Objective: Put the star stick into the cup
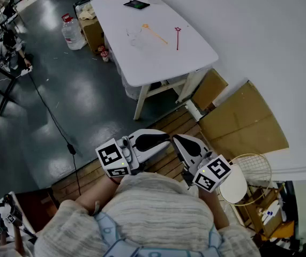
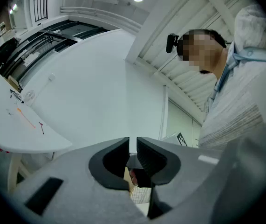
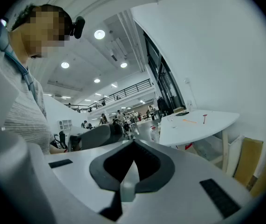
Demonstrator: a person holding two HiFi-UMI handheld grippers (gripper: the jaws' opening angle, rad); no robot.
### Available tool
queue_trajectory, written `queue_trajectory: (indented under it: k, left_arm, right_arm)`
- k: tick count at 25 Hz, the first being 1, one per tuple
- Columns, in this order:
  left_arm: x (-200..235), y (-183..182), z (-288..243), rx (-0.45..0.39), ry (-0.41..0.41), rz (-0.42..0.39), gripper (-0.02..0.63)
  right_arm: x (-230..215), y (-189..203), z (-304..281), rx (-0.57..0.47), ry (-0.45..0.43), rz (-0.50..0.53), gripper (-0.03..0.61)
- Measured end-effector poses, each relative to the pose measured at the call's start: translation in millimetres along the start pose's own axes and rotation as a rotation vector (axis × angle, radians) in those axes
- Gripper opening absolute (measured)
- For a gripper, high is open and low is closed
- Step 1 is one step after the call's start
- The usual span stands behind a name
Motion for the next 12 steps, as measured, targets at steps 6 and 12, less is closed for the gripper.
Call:
queue_trajectory:
  k: [6, 12]
  left_arm:
    - [0.7, -0.9, 0.1, 0.001, 0.004, 0.0, 0.058]
    - [6.1, -3.4, -0.1, 0.0, 0.001, 0.001, 0.058]
  right_arm:
    - [0.8, -1.8, -1.1, 0.0, -0.004, 0.002, 0.008]
    - [-2.6, -4.5, -4.8, 0.004, -0.005, 0.003, 0.008]
Point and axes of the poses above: the fingertips, and each gripper's own axes: z backward along the fingers, x to its left, y out of its underside, the point moved 9 cm from there along z, backward along the fingers, and after that the axes turned 10 degrees about y, right-handed, at the moved point
